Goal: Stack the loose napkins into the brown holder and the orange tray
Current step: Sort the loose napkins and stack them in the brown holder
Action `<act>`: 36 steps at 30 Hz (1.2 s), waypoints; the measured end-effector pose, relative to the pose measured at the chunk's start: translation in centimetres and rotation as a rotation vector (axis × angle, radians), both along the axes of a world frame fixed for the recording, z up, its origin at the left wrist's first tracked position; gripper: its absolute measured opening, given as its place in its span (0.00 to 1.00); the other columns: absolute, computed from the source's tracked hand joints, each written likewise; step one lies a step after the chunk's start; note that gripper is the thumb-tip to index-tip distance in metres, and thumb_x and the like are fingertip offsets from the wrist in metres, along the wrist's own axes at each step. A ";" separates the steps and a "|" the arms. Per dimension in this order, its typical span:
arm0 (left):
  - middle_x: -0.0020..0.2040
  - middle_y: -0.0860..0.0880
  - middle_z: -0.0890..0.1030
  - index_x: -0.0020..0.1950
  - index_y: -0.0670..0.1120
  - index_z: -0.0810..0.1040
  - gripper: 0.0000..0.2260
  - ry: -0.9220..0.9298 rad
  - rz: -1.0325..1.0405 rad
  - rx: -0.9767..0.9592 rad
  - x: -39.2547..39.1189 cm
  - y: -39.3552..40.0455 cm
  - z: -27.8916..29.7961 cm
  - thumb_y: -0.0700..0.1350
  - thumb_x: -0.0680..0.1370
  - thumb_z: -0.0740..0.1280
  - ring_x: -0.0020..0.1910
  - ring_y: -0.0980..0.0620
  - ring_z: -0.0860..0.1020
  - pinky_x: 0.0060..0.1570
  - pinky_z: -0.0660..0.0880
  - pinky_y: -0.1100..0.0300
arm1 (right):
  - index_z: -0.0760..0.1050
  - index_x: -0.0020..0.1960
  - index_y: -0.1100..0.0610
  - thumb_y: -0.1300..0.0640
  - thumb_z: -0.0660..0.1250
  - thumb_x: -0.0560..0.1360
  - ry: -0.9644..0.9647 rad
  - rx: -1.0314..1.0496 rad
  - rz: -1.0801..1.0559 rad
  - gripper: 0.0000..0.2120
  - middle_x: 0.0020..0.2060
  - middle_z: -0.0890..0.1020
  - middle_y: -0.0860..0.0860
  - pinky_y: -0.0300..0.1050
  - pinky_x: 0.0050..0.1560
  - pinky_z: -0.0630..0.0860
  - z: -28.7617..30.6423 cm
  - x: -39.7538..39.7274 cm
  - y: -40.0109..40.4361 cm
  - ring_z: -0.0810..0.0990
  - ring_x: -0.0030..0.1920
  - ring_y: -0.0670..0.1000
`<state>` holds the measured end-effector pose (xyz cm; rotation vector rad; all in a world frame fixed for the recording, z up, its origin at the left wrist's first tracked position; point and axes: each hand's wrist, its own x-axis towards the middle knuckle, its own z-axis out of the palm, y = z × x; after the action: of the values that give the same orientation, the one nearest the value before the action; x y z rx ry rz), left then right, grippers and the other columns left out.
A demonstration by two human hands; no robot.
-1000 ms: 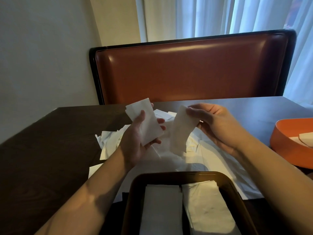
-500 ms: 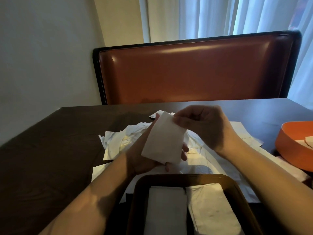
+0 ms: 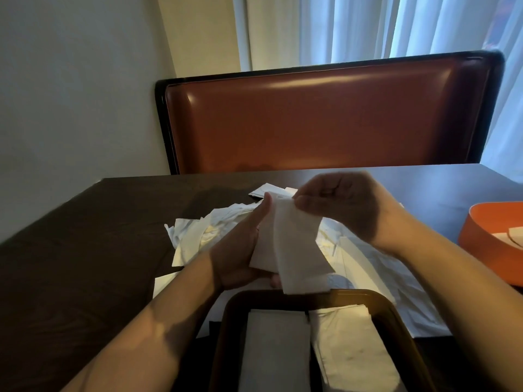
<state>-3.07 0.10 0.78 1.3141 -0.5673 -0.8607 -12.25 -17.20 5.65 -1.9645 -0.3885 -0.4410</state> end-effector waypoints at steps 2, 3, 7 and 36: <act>0.38 0.49 0.85 0.49 0.49 0.81 0.26 0.047 -0.004 0.000 -0.2 0.2 0.3 0.68 0.74 0.55 0.36 0.53 0.83 0.37 0.80 0.58 | 0.80 0.45 0.44 0.55 0.69 0.74 -0.114 -0.152 -0.125 0.06 0.37 0.82 0.32 0.27 0.43 0.76 -0.6 0.7 0.2 0.82 0.43 0.37; 0.44 0.44 0.85 0.53 0.46 0.81 0.32 0.053 -0.060 0.002 -0.2 0.3 0.2 0.71 0.74 0.53 0.40 0.48 0.84 0.40 0.79 0.54 | 0.80 0.45 0.44 0.54 0.69 0.74 -0.154 -0.180 -0.173 0.05 0.37 0.82 0.32 0.27 0.43 0.76 -0.8 0.8 0.2 0.82 0.43 0.37; 0.56 0.37 0.81 0.61 0.47 0.82 0.39 0.106 -0.210 -0.029 0.2 0.5 0.1 0.74 0.71 0.48 0.52 0.40 0.81 0.37 0.76 0.54 | 0.82 0.48 0.49 0.59 0.71 0.75 -0.229 -0.156 -0.290 0.06 0.40 0.82 0.37 0.27 0.42 0.74 -1.6 1.5 0.2 0.82 0.43 0.40; 0.45 0.47 0.85 0.57 0.48 0.75 0.10 0.215 0.559 -0.367 1.4 0.9 1.1 0.49 0.77 0.67 0.48 0.48 0.83 0.35 0.79 0.58 | 0.81 0.51 0.57 0.58 0.71 0.77 -0.019 -0.439 -0.428 0.04 0.44 0.82 0.49 0.42 0.43 0.75 -6.0 7.0 -1.2 0.80 0.44 0.51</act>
<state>-1.67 1.05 1.88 0.9543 -0.1562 -0.3999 -5.21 -18.36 -0.33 -2.4843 -0.0709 -0.6913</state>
